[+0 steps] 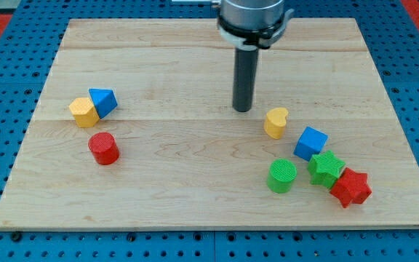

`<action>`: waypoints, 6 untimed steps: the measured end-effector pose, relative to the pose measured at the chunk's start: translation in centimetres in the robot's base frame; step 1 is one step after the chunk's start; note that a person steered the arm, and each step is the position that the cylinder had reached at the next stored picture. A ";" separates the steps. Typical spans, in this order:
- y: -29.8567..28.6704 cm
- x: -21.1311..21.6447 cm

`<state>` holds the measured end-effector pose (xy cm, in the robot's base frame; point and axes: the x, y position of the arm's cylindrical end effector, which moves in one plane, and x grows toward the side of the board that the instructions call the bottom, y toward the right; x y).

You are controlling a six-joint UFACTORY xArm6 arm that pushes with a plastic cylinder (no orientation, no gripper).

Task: Move the blue triangle a bit down

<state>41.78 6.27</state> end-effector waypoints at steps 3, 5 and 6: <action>-7.8 -6.3; -30.2 -6.0; -23.0 -2.6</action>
